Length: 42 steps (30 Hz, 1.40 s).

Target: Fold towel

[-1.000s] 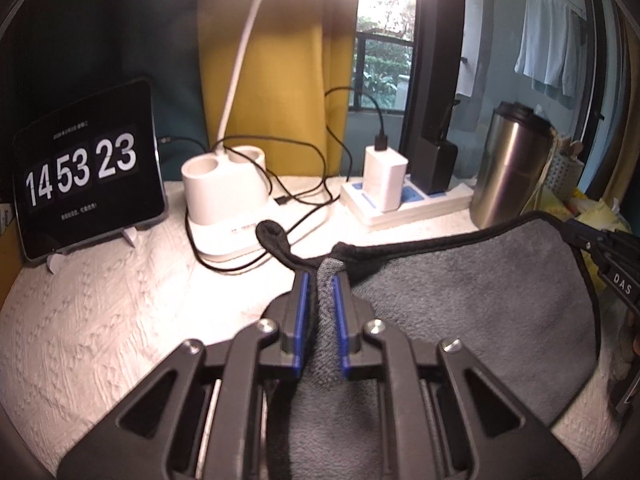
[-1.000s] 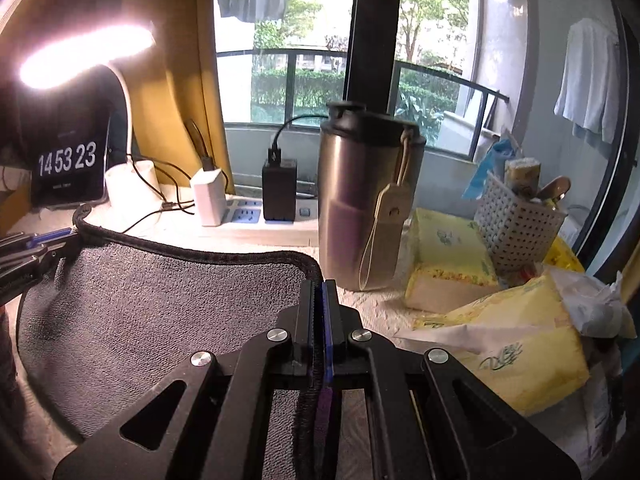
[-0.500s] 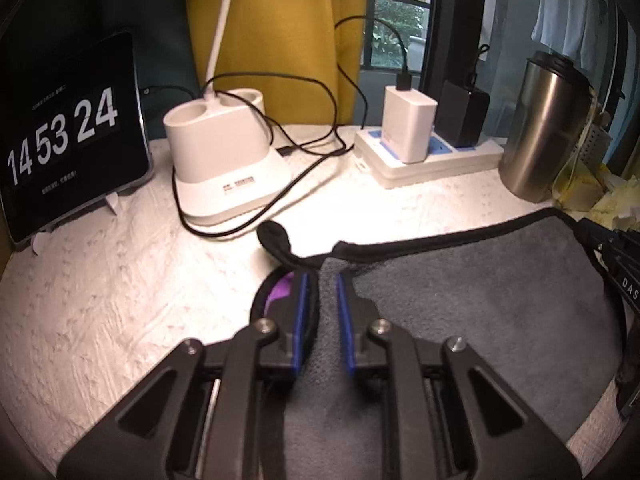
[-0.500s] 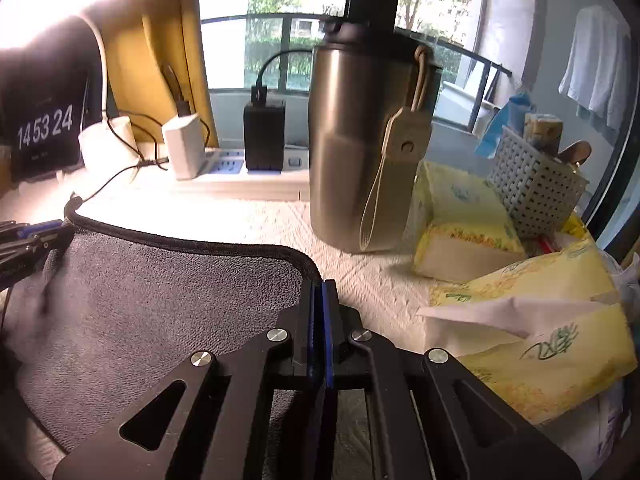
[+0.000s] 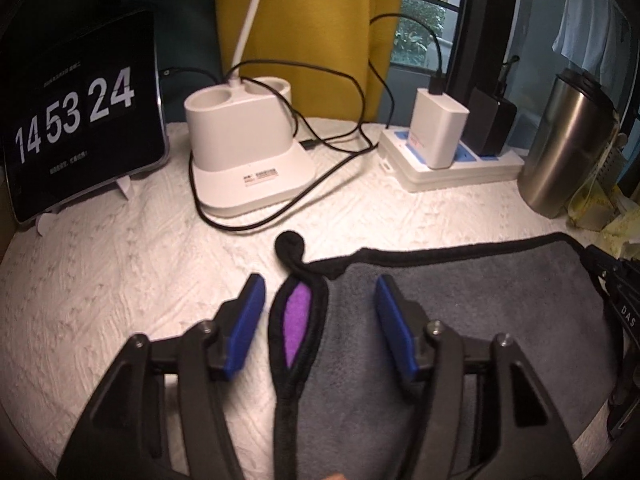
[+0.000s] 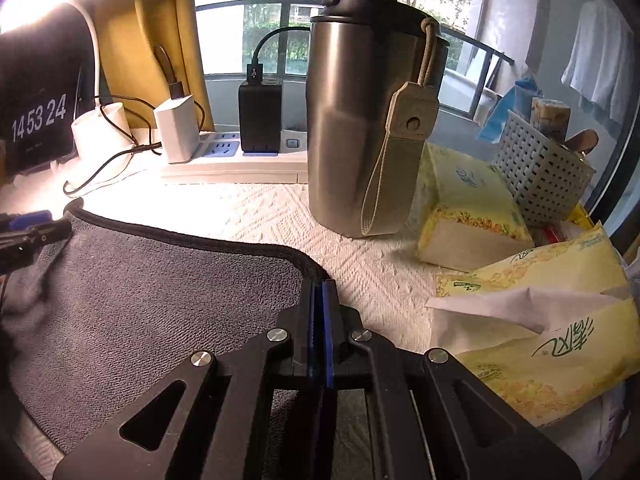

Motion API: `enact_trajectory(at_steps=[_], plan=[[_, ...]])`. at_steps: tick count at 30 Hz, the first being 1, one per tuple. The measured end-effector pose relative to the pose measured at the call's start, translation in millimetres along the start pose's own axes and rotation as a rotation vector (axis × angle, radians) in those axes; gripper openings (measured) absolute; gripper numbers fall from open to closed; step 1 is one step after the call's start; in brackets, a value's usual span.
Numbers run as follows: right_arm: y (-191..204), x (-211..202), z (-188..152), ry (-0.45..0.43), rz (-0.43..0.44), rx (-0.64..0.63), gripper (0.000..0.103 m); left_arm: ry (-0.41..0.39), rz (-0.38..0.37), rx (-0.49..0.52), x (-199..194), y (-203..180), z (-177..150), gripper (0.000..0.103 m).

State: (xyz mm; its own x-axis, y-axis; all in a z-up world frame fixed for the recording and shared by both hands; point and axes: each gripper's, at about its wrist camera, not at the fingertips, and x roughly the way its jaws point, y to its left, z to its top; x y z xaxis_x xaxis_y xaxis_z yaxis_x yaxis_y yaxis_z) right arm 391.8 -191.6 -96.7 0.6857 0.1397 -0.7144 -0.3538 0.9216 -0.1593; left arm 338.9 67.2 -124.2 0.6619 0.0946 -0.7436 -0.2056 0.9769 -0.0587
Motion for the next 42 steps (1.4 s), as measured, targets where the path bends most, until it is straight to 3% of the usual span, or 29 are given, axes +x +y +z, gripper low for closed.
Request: enact_trajectory(at_steps=[6, 10, 42], plan=[[-1, 1, 1, 0.018, 0.019, 0.012, 0.008, -0.029, 0.019, -0.011, -12, 6, 2, 0.064], [0, -3, 2, 0.017, 0.025, 0.013, 0.022, -0.036, 0.018, -0.014, -16, 6, 1, 0.065], [22, -93, -3, -0.088, 0.016, 0.0, 0.024, -0.153, -0.034, -0.004, -107, 5, -14, 0.065]])
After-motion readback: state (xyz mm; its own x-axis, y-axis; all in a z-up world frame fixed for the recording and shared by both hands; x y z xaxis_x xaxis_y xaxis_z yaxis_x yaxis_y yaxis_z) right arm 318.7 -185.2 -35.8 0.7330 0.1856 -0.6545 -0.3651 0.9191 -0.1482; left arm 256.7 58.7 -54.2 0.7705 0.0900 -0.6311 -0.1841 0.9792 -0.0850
